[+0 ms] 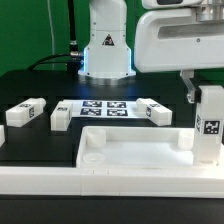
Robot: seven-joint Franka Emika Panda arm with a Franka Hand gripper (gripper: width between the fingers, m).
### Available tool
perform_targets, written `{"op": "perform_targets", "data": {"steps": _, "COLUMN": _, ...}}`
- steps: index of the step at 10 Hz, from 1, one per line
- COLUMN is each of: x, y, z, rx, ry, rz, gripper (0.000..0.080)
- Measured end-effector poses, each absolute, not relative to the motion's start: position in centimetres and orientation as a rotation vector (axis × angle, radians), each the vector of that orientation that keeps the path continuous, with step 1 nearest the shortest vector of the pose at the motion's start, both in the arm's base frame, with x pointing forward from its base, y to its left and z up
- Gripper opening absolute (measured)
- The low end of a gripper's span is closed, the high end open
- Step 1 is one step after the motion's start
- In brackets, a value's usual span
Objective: Assemble desk
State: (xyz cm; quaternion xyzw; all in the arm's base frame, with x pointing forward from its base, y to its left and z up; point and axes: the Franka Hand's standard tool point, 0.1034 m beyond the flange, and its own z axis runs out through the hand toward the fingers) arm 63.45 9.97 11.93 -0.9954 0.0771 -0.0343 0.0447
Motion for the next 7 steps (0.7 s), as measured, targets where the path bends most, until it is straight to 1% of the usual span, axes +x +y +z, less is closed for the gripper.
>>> {"op": "perform_targets", "data": {"steps": 5, "x": 63.35, "y": 9.61, "z": 11.81, "rx": -2.854, "ry": 0.988, "rz": -0.055, "gripper": 0.0291}}
{"op": "perform_targets", "data": {"steps": 7, "x": 63.33, "y": 9.67, "z": 11.78, "rx": -2.764, "ry": 1.207, "rz": -0.04, "gripper": 0.0291}}
